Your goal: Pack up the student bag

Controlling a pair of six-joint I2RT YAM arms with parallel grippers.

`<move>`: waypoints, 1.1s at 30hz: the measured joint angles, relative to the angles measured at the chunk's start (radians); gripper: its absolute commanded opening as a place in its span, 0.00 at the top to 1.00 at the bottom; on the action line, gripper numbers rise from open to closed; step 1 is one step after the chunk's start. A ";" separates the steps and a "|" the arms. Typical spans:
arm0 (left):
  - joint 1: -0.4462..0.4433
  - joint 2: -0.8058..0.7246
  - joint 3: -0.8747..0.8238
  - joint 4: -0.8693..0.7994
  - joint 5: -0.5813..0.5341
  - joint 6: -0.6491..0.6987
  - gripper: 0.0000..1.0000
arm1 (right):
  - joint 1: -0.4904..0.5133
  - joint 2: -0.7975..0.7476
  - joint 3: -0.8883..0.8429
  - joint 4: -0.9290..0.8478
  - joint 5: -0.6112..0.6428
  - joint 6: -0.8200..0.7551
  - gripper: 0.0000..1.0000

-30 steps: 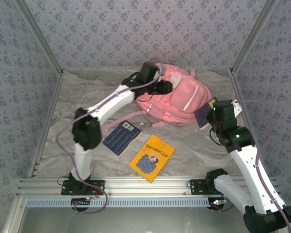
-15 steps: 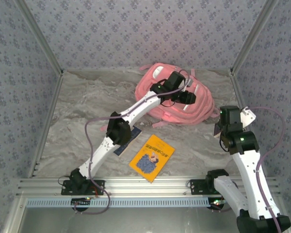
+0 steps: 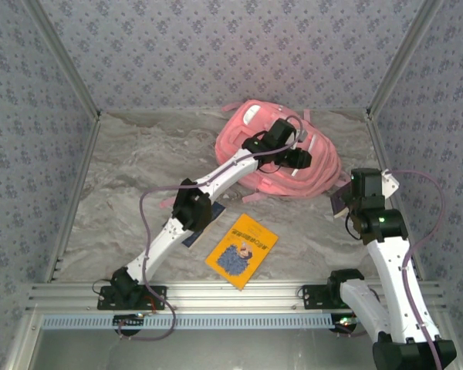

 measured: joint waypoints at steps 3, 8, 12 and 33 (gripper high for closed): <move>-0.002 0.007 0.000 0.016 -0.005 0.005 0.85 | -0.003 0.000 -0.003 0.004 -0.011 0.000 1.00; -0.006 0.019 0.002 0.011 -0.027 0.021 1.00 | -0.003 -0.001 -0.003 0.008 -0.028 0.000 1.00; -0.006 0.019 0.028 -0.017 -0.038 0.039 1.00 | -0.005 -0.003 -0.003 0.008 -0.047 -0.007 1.00; 0.218 -0.281 0.032 -0.246 0.142 0.071 1.00 | -0.012 -0.095 -0.134 0.269 -0.422 -0.089 1.00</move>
